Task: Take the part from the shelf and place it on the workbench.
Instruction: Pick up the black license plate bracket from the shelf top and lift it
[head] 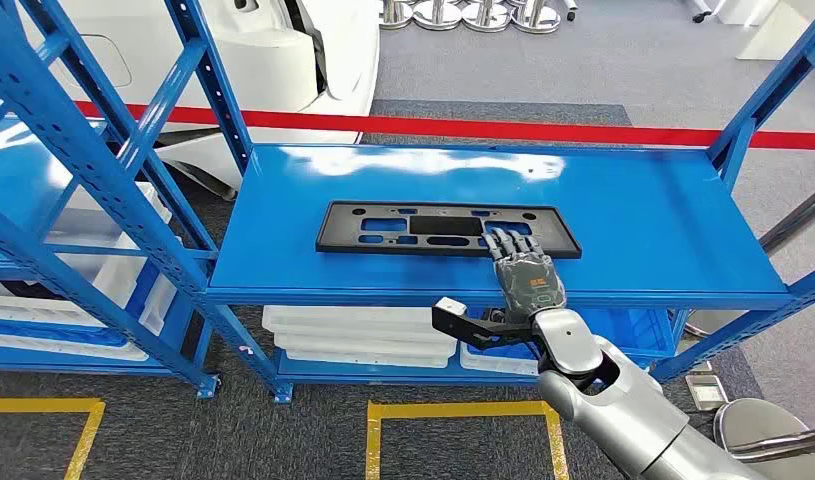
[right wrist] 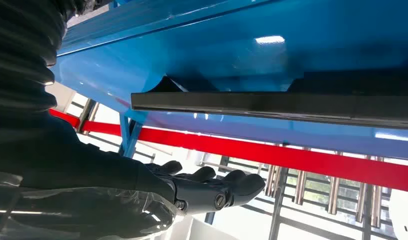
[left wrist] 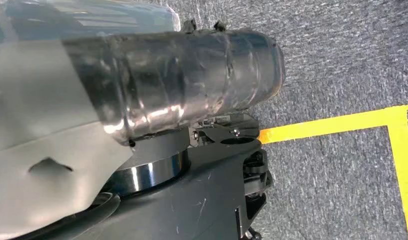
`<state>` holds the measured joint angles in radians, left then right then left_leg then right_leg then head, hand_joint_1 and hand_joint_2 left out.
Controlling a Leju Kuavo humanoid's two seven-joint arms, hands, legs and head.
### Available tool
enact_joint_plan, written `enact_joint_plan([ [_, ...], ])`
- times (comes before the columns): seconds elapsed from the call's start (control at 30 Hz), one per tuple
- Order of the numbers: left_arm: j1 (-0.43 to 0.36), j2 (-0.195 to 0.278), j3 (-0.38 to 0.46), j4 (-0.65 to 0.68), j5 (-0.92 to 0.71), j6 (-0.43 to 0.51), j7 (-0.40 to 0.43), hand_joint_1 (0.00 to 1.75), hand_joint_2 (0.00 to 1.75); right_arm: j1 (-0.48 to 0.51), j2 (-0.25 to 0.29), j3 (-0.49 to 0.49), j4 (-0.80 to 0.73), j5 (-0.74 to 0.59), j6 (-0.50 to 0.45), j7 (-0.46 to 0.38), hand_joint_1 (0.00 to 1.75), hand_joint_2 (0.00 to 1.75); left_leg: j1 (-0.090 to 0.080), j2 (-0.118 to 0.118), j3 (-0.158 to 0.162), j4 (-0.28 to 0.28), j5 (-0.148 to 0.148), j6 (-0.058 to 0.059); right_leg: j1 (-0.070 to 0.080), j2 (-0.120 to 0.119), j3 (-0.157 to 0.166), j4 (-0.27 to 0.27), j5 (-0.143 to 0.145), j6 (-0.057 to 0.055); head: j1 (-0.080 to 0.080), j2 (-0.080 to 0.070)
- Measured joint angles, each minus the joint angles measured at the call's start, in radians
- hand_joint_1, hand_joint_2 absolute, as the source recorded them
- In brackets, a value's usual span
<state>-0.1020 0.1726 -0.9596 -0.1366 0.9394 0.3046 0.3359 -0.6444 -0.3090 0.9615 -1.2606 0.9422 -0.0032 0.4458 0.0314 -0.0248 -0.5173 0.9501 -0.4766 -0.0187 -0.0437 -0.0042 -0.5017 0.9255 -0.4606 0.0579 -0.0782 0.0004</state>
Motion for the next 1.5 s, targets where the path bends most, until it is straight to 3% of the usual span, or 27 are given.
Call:
enact_joint_plan([
  [0.9,0.0,0.001,-0.001,0.004,0.016,0.018,-0.019,0.0,0.0,-0.017,0.068,0.015,0.087,0.023,-0.024,-0.001,0.0,1.75,-0.004,0.0,0.0,0.003,-0.001,0.001,-0.003,0.0,0.0,-0.001,0.001,0.001,0.0,0.0],
  [1.07,0.0,0.002,-0.001,0.004,0.016,0.02,-0.021,0.0,0.0,-0.017,0.076,0.015,0.1,0.021,-0.024,-0.007,0.0,1.75,-0.01,0.0,-0.004,0.01,-0.005,0.009,-0.009,0.0,0.0,-0.002,0.002,0.008,0.0,0.0],
  [1.2,0.0,0.004,-0.001,0.004,0.016,0.021,-0.022,0.0,0.0,-0.02,0.081,0.013,0.107,0.021,-0.025,-0.009,0.0,1.75,-0.01,0.001,0.0,0.0,0.0,0.027,-0.014,0.0,0.0,-0.002,-0.002,0.02,0.0,0.0],
  [1.27,0.0,0.003,-0.001,0.004,0.016,0.022,-0.022,0.0,0.0,-0.025,0.082,0.013,0.111,0.021,-0.029,-0.01,0.0,1.75,-0.008,0.004,0.006,-0.01,0.006,0.036,-0.012,0.001,-0.042,0.083,-0.045,0.018,0.003,0.0],
  [1.33,0.0,0.001,-0.001,0.004,0.016,0.022,-0.022,0.0,0.0,-0.026,0.084,0.013,0.115,0.019,-0.034,-0.011,0.0,1.75,-0.01,0.006,0.006,-0.012,0.005,0.04,-0.006,0.001,-0.125,0.239,-0.106,0.014,0.004,0.0],
  [1.37,0.0,0.0,-0.001,0.004,0.016,0.022,-0.022,0.0,0.0,-0.024,0.085,0.013,0.117,0.019,-0.035,-0.011,0.0,1.75,-0.012,0.005,0.007,-0.011,0.003,0.042,-0.004,0.001,-0.16,0.298,-0.12,0.012,0.004,0.0],
  [1.4,0.0,0.0,-0.001,0.004,0.016,0.022,-0.022,0.0,0.0,-0.022,0.085,0.014,0.119,0.018,-0.035,-0.011,0.0,1.75,-0.013,0.004,0.01,-0.011,0.0,0.042,-0.003,0.001,-0.18,0.321,-0.113,0.009,0.004,0.0],
  [1.43,0.001,0.0,-0.001,0.004,0.016,0.021,-0.024,0.0,0.0,-0.021,0.085,0.013,0.121,0.018,-0.035,-0.011,0.0,1.75,-0.013,0.001,0.014,-0.011,-0.003,0.04,-0.002,0.001,-0.179,0.302,-0.085,0.005,0.004,0.0],
  [1.5,0.001,-0.002,-0.001,0.004,0.016,0.021,-0.027,0.0,0.0,-0.021,0.086,0.013,0.125,0.018,-0.035,-0.011,0.0,1.75,-0.013,-0.004,0.028,-0.011,-0.015,0.032,-0.001,0.001,-0.132,0.17,0.003,-0.005,0.005,0.0],
])
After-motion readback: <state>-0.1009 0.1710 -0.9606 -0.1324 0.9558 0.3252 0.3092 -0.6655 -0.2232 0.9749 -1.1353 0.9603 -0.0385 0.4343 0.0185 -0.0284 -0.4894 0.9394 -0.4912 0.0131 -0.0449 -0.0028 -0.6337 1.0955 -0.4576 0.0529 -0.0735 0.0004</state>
